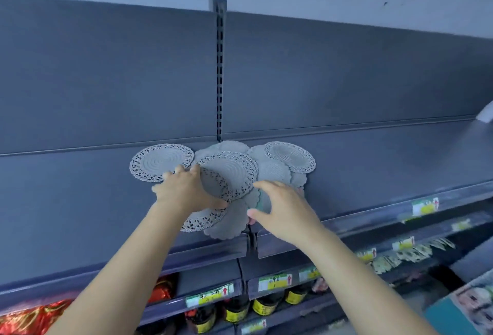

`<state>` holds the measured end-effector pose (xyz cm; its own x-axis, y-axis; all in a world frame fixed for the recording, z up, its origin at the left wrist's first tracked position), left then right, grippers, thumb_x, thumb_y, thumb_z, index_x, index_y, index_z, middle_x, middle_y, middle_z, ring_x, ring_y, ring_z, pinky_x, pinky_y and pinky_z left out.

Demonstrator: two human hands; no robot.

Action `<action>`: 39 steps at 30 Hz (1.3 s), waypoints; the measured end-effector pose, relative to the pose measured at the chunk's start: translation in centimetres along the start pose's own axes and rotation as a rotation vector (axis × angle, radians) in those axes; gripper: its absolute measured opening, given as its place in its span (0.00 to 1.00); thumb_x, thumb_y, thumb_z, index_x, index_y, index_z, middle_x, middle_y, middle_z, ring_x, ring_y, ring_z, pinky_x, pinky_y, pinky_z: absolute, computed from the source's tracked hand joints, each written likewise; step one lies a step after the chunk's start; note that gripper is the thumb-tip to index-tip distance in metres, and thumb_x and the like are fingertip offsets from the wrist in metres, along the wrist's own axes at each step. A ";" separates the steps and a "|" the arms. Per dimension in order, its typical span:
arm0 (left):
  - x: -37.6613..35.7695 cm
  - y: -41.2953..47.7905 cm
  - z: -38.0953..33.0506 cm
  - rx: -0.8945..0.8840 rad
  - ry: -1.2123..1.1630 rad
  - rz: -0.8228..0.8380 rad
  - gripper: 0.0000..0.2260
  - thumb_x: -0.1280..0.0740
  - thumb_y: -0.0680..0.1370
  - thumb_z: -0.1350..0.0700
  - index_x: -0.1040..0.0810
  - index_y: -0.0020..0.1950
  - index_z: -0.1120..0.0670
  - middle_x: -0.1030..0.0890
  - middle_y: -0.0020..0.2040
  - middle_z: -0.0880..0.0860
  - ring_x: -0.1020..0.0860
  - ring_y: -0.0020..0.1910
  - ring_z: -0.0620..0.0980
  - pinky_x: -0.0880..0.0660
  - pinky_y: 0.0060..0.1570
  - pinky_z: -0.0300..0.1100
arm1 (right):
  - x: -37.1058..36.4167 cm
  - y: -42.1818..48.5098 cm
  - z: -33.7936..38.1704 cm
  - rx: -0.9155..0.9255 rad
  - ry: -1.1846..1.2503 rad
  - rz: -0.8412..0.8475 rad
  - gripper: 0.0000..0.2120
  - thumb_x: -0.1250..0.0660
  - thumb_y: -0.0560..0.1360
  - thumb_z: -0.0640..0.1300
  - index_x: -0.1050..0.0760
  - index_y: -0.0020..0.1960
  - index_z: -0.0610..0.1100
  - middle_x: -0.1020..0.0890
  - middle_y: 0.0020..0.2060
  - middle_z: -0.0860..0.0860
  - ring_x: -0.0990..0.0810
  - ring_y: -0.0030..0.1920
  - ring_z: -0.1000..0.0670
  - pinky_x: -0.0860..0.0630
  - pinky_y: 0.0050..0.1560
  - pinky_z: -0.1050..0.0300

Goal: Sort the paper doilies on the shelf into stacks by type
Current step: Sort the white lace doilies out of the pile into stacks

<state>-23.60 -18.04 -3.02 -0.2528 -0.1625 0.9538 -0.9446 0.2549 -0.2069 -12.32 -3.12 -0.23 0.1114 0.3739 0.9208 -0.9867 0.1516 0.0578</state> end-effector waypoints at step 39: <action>6.2 -34.3 28.6 0.709 -1.056 -0.817 0.27 0.25 0.71 0.52 0.29 0.68 0.49 0.24 0.59 0.48 0.23 0.52 0.43 0.23 0.44 0.37 | -14.7 -2.9 35.6 0.415 1.143 0.769 0.19 0.26 0.70 0.45 0.25 0.59 0.49 0.22 0.58 0.49 0.21 0.59 0.47 0.26 0.62 0.39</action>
<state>1.21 -55.03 3.73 0.6376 -0.6964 0.3293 -0.7202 -0.6906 -0.0658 -15.31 -41.67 -0.19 -0.6192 0.7849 -0.0219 -0.7849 -0.6196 -0.0126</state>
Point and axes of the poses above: each hand's wrist, its own y-axis towards the middle knuckle, its own x-axis out of the back of the hand, z = x × y, the point moved 9 cm from there along y, towards the middle knuckle
